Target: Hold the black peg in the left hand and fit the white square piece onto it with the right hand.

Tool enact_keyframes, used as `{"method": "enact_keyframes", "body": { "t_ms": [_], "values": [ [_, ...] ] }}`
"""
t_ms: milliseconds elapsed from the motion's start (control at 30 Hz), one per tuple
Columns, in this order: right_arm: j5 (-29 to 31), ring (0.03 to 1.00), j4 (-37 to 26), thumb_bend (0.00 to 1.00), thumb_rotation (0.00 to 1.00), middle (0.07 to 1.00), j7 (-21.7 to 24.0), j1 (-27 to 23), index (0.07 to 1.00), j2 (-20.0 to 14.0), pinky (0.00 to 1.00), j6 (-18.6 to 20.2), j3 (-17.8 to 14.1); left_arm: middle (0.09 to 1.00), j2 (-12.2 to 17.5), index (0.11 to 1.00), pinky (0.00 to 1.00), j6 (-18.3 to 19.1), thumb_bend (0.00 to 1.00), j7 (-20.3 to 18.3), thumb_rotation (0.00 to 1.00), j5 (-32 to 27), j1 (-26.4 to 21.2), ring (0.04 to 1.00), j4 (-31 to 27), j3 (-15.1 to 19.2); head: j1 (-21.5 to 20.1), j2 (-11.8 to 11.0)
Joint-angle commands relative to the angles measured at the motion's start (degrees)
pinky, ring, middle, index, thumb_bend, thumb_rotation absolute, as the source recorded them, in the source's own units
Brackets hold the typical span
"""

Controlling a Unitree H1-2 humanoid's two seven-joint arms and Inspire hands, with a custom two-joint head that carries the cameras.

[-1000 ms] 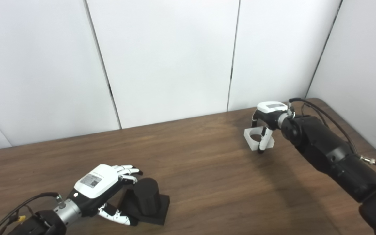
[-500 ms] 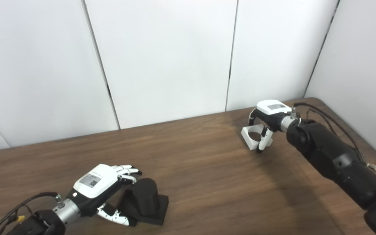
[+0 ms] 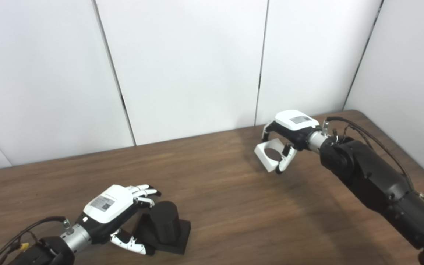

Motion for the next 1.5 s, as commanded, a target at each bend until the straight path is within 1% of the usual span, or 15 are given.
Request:
{"method": "enact_keyframes", "body": {
  "t_ms": [0, 67, 267, 300, 333, 367, 433, 533, 633, 700, 767, 933, 1000, 1300, 1467],
  "values": [
    [1.12, 0.881, -3.01, 0.52, 0.13, 0.807, 0.75, -3.23, 0.481, -1.66, 0.85, -1.78, -1.69, 0.878, 0.02, 0.491, 0.84, 1.06, 0.52, -5.34, 0.07, 4.82, 2.19, 0.911, 1.61, -2.94, 0.66, 0.2],
    [1.69, 0.879, -4.99, 0.52, 0.13, 0.808, 1.69, -3.52, 0.481, -1.35, 0.84, -2.61, -1.72, 0.883, -0.24, 0.492, 0.85, 1.74, 0.52, -5.71, 0.08, 5.31, 2.04, 0.92, 1.37, -3.14, 1.74, 0.5],
    [2.22, 0.865, -9.84, 0.52, 0.13, 0.805, 3.75, -4.16, 0.479, -0.9, 0.81, -6.14, -1.34, 0.885, -1.37, 0.492, 0.86, 3.71, 0.52, -6.63, 0.08, 5.53, 1.88, 0.932, 0.32, -3.43, 7.22, 1.67],
    [2.26, 0.864, -10.9, 0.52, 0.13, 0.807, 4.46, -4.25, 0.479, -0.93, 0.81, -6.42, -1.29, 0.884, -1.66, 0.492, 0.86, 4.0, 0.52, -6.77, 0.08, 5.56, 1.81, 0.932, 0.32, -3.48, 8.52, 1.97],
    [2.29, 0.864, -11.54, 0.52, 0.13, 0.809, 4.95, -4.29, 0.479, -0.94, 0.81, -6.63, -1.34, 0.884, -1.86, 0.492, 0.86, 4.22, 0.52, -6.88, 0.08, 5.61, 1.75, 0.933, 0.31, -3.53, 8.84, 2.05],
    [2.68, 0.864, -12.73, 0.52, 0.13, 0.809, 5.61, -4.41, 0.479, -0.83, 0.81, -6.9, -1.41, 0.886, -2.2, 0.493, 0.86, 4.74, 0.52, -7.05, 0.08, 5.9, 1.65, 0.934, 0.2, -3.65, 10.7, 2.5],
    [3.73, 0.862, -14.68, 0.52, 0.13, 0.808, 6.88, -4.65, 0.479, -0.58, 0.81, -7.23, -1.67, 0.892, -2.85, 0.492, 0.86, 5.58, 0.52, -7.41, 0.08, 6.04, 1.53, 0.936, -0.14, -3.77, 12.62, 2.97],
    [5.39, 0.862, -15.89, 0.52, 0.13, 0.808, 8.37, -5.24, 0.479, -0.07, 0.79, -8.3, -1.6, 0.896, -3.79, 0.492, 0.86, 6.04, 0.52, -7.14, 0.08, 6.35, 1.33, 0.936, 0.2, -3.87, 14.71, 3.59],
    [6.41, 0.868, -17.92, 0.52, 0.13, 0.81, 10.58, -5.64, 0.479, 0.69, 0.79, -8.03, -1.29, 0.904, -4.47, 0.493, 0.87, 6.53, 0.52, -6.75, 0.08, 6.97, 1.28, 0.948, 0.46, -4.04, 15.86, 4.06],
    [7.19, 0.872, -18.57, 0.52, 0.13, 0.812, 11.36, -5.72, 0.479, 1.14, 0.8, -8.27, -1.36, 0.906, -4.68, 0.493, 0.87, 7.11, 0.52, -6.95, 0.08, 7.43, 1.31, 0.951, 0.13, -4.1, 16.11, 4.21],
    [7.94, 0.864, -18.81, 0.52, 0.13, 0.805, 11.72, -5.99, 0.478, 1.76, 0.79, -9.4, -1.05, 0.908, -4.77, 0.493, 0.87, 7.77, 0.52, -7.41, 0.08, 7.8, 1.31, 0.954, -0.26, -4.16, 15.97, 4.36],
    [7.99, 0.854, -19.27, 0.52, 0.13, 0.797, 12.39, -6.84, 0.478, 3.57, 0.79, -10.55, -0.29, 0.903, -4.91, 0.493, 0.88, 8.61, 0.52, -7.91, 0.08, 7.7, 0.97, 0.95, -0.43, -4.22, 15.77, 4.54],
    [7.94, 0.854, -19.4, 0.52, 0.14, 0.797, 12.75, -7.1, 0.478, 4.2, 0.78, -10.63, -0.15, 0.909, -4.91, 0.493, 0.89, 9.06, 0.52, -8.59, 0.08, 7.53, 0.86, 0.954, -0.75, -4.24, 15.81, 4.53],
    [8.47, 0.859, -20.5, 0.52, 0.14, 0.806, 15.35, -8.05, 0.478, 7.71, 0.78, -9.51, 0.6, 0.906, -5.4, 0.494, 0.89, 9.75, 0.52, -8.71, 0.08, 7.63, 0.72, 0.949, -0.84, -4.46, 15.4, 4.62],
    [8.45, 0.864, -20.75, 0.52, 0.14, 0.805, 16.22, -7.77, 0.478, 9.61, 0.81, -9.31, 0.83, 0.906, -5.46, 0.494, 0.88, 9.88, 0.52, -8.71, 0.08, 7.53, 0.58, 0.951, -0.81, -4.54, 15.52, 4.7]
  ]
}}
